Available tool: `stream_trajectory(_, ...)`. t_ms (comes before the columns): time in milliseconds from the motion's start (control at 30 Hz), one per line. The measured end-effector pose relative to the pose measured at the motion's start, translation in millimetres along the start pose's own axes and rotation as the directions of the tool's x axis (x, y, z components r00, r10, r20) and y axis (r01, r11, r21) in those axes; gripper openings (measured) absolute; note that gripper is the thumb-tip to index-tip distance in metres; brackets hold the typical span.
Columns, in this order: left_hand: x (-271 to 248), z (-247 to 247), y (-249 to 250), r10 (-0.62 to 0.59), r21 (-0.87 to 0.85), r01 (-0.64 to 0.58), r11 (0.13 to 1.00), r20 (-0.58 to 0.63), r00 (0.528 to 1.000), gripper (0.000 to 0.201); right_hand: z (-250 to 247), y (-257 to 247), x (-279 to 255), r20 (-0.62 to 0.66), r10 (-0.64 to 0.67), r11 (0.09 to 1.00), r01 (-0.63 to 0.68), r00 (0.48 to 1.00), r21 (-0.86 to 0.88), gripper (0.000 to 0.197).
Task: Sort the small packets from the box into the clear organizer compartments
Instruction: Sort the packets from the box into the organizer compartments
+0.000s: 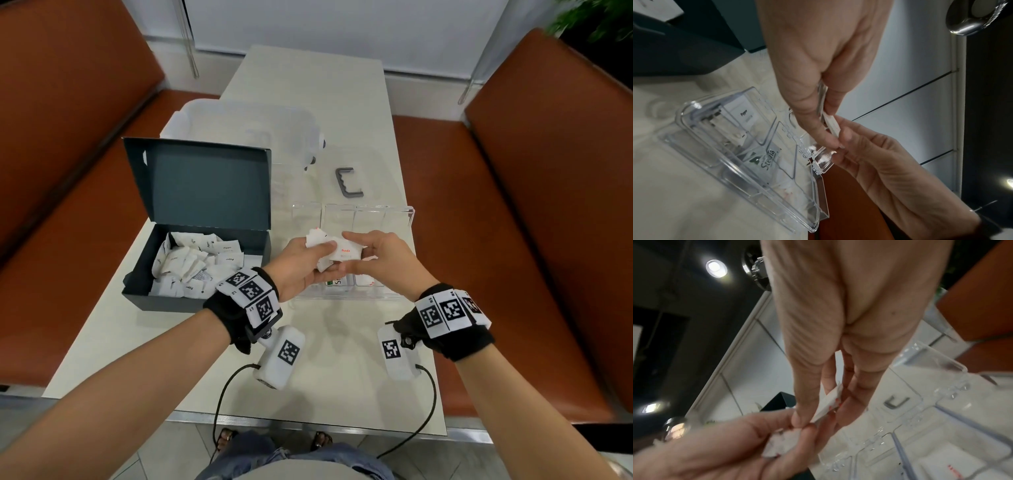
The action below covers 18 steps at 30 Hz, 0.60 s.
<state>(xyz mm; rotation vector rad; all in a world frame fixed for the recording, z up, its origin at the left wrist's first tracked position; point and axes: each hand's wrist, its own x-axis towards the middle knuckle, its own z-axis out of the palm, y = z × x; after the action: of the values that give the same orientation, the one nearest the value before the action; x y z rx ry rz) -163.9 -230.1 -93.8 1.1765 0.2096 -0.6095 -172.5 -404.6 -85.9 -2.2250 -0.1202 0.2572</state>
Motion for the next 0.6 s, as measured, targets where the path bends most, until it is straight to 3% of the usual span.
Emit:
stream_trajectory(167,0.4,-1.1,-0.8,-0.001,0.052,0.0,0.999,0.018,1.0,0.017,-0.4,1.9,2.6,-0.004,-0.13,0.976,0.128,0.991,-0.177,0.054)
stream_trajectory(400,3.2,-3.2,1.6,0.026,0.126,-0.02,0.992,-0.042,0.999,0.026,-2.7,5.5,4.8,0.042,-0.095,0.981,0.101,0.995,-0.168,0.061)
stream_trajectory(500,7.9,-1.6,1.3,0.062,0.042,-0.058,0.997,-0.094,0.994,0.018,1.5,7.0,3.4,-0.08,0.044,0.978,-0.027,0.996,0.206,0.054)
stream_trajectory(600,11.7,1.7,0.0,0.093,-0.035,-0.098,0.995,-0.126,0.988,0.017,13.2,7.3,-0.4,-0.151,0.213,0.791,-0.08,0.965,0.606,0.029)
